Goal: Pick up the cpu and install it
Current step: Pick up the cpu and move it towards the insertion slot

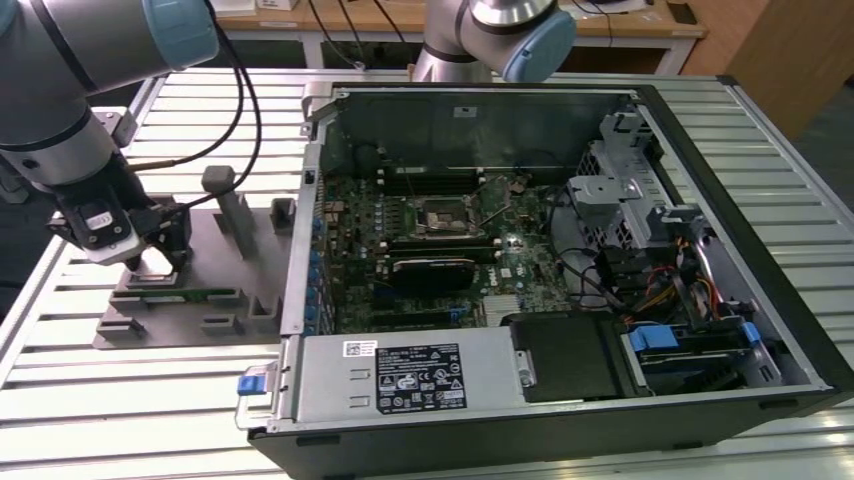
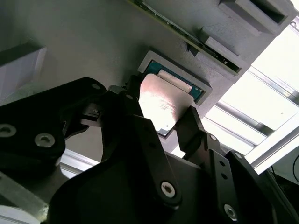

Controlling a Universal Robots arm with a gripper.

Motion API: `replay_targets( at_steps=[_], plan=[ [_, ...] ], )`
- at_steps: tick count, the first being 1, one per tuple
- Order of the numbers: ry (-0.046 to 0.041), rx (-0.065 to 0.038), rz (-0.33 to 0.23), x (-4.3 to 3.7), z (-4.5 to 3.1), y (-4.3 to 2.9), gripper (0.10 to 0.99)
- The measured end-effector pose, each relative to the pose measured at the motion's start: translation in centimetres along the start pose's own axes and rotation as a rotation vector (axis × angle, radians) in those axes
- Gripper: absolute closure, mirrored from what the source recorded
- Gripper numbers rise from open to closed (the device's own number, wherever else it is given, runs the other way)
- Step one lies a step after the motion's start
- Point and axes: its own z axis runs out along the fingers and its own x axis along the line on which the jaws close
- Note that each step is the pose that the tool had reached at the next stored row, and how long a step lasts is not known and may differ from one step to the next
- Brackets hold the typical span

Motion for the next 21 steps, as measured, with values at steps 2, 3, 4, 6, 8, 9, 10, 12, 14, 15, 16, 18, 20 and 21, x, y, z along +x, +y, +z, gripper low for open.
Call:
replay_targets(
  at_steps=[2,3,4,6,8,9,10,12,14,15,16,18,20,21],
  plan=[
    [0.0,0.0,0.0,0.0,0.01,0.0,0.541],
    [-0.0001,0.0,0.0,0.0,0.0,0.0,0.541],
    [-0.0003,0.0,0.0,0.0,-0.05,0.01,0.541],
    [-0.0002,0.0,0.0,-0.01,-0.28,0.01,0.541],
    [-0.0001,0.0,0.0,-0.01,-0.57,0.02,0.541],
    [-0.0001,0.0,0.0,-0.01,-0.74,0.03,0.541],
    [0.0,0.0,0.0,-0.01,-0.9,0.03,0.541],
    [-0.0001,0.0,0.0,-0.02,-1.31,0.04,0.541],
    [-0.0001,0.0,0.0,-0.02,-1.69,0.06,0.541],
    [-0.0001,0.0,0.0,-0.03,-1.89,0.06,0.541],
    [-0.0001,0.0,0.0,-0.03,-2.09,0.07,0.541],
    [-0.0002,0.0,0.0,-0.04,-2.55,0.08,0.541],
    [-0.0005,0.0,0.0,-0.05,-3.0,0.1,0.541],
    [-0.0006,0.0,0.0,-0.05,-3.23,0.1,0.541]
  ],
)
